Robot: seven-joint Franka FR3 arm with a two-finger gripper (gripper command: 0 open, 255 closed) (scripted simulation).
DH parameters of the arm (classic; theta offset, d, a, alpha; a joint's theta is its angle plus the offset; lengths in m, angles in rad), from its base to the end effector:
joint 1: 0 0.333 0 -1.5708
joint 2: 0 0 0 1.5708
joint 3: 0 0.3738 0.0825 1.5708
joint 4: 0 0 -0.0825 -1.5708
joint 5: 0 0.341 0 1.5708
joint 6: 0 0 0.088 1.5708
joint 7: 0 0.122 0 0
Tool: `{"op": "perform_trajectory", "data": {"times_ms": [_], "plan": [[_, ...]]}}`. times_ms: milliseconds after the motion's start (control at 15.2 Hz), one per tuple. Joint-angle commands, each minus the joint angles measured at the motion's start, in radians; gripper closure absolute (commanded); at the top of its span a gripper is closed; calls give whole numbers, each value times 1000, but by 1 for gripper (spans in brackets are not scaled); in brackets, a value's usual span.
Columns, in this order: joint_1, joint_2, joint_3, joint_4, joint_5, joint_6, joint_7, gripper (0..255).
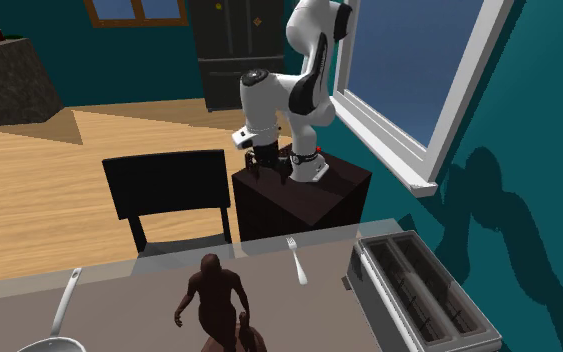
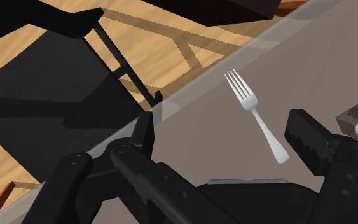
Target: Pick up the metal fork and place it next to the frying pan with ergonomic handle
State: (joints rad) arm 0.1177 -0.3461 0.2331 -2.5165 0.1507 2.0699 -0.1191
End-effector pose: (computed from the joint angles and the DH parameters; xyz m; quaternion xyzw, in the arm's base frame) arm 0.3292 0.1360 0.4545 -0.9810 -0.1851 0.0552 0.0190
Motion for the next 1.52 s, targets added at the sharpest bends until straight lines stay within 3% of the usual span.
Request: {"op": "perform_trajectory", "data": {"times_ms": [0, 462, 990, 1452], "plan": [[11, 72, 20, 2, 1, 70, 1, 0], [45, 331, 81, 53, -36, 265, 25, 0], [113, 641, 100, 179, -152, 428, 89, 0], [135, 725, 78, 172, -188, 516, 115, 0]]}}
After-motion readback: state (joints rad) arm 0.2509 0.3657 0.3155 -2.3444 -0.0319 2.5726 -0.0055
